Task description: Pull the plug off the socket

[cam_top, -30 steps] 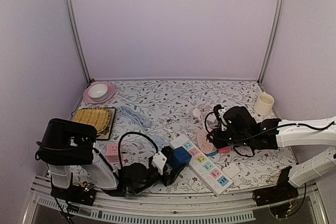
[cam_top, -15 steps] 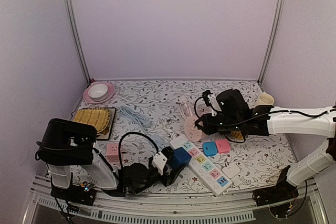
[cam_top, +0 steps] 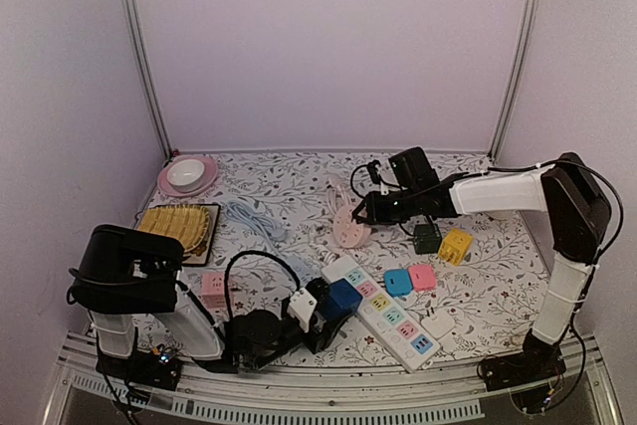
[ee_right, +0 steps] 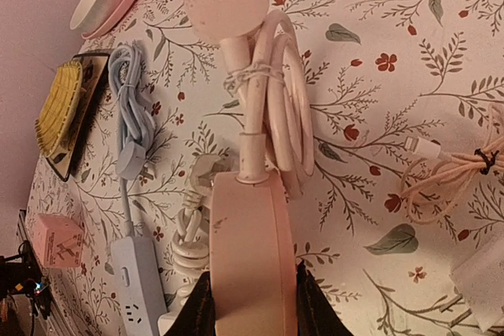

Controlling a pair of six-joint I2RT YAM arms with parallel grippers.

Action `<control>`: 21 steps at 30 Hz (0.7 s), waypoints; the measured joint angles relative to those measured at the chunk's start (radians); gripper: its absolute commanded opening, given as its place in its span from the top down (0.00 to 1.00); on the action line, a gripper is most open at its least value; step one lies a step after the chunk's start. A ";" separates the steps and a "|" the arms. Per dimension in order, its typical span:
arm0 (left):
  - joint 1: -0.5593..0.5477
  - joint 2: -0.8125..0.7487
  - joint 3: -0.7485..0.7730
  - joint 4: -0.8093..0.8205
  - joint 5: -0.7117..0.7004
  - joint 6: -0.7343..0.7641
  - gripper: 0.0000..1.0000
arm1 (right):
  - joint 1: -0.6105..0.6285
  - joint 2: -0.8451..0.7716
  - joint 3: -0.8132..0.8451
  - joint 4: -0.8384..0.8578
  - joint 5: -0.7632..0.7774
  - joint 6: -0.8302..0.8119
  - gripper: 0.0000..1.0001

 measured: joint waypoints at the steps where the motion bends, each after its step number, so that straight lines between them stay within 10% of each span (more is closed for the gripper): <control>1: 0.000 0.000 0.000 0.000 0.000 0.000 0.78 | -0.016 0.031 0.018 0.006 -0.022 0.007 0.96; 12: 0.000 0.000 0.000 0.002 -0.003 0.000 0.77 | -0.070 0.252 0.218 0.043 -0.162 0.049 0.46; 21: 0.000 0.000 0.000 0.001 -0.003 0.000 0.76 | -0.068 0.281 0.232 0.002 -0.163 0.034 0.23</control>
